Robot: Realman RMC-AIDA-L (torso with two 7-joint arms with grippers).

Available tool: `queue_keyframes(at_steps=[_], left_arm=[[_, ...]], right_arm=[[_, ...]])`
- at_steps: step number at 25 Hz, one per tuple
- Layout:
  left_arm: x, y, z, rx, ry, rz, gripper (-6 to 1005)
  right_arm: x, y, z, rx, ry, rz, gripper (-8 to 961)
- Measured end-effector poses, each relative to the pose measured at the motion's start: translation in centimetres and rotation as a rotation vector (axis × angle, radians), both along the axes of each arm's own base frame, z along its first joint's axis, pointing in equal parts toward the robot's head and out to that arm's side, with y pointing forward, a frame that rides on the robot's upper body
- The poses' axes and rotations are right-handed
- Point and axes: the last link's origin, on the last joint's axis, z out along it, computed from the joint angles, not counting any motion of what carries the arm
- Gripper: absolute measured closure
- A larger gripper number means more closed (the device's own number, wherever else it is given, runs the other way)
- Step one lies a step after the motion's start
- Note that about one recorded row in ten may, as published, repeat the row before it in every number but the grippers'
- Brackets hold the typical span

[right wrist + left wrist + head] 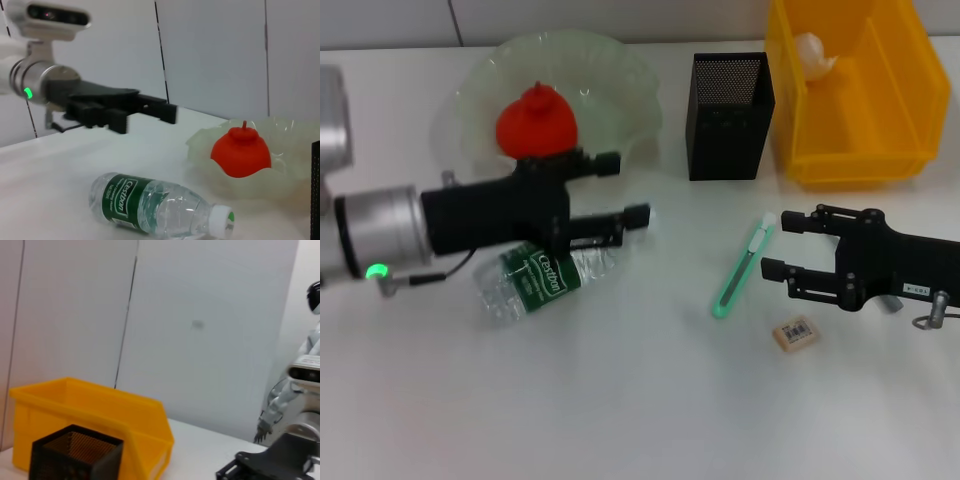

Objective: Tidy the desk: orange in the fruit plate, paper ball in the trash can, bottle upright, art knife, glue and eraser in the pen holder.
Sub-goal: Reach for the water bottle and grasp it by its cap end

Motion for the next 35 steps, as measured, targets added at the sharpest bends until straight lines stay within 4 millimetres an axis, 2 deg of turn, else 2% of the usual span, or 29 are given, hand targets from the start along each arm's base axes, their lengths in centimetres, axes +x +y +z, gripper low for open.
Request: queue_keyframes(at_steps=[1,2,3,6,16,21,23,28,29,35], left_arm=[[0.8,1.2,0.2,-0.013,0.025,0.019,202],[0.8,1.2,0.2,-0.013,0.025,0.019,202],[1.5,2.1,0.2,-0.036,0.057,0.042,202],[2.5,3.3,0.4,-0.072,0.104,0.075,202],[5.0,5.9,2.1,-0.136,0.278,0.175,202],[5.8,6.4,1.9,-0.18,0.385,0.229,201],[6.8,6.5,1.8,-0.192,0.49,0.236,201],[7.3,6.4,1.5,-0.197,0.538,0.23,201],[8.0,6.4,1.1,-0.204,0.576,0.216,201],[8.8,6.5,-0.2,-0.206,0.621,0.193,201]], right_arm=[[0.0,0.0,0.0,0.001,0.0,0.0,264],[0.0,0.1,0.0,0.004,0.002,-0.001,264],[0.0,0.1,0.1,0.005,0.002,-0.001,264],[-0.1,0.2,0.1,0.009,0.003,-0.001,265],[-0.2,0.4,0.3,0.011,0.007,0.003,264],[-0.3,0.4,0.3,0.012,0.008,0.003,264],[-0.3,0.5,0.4,0.014,0.006,0.006,264],[-0.3,0.5,0.4,0.013,0.006,0.006,264],[-0.3,0.5,0.4,0.013,0.006,0.006,265],[-0.3,0.4,0.4,0.012,0.008,0.006,265]])
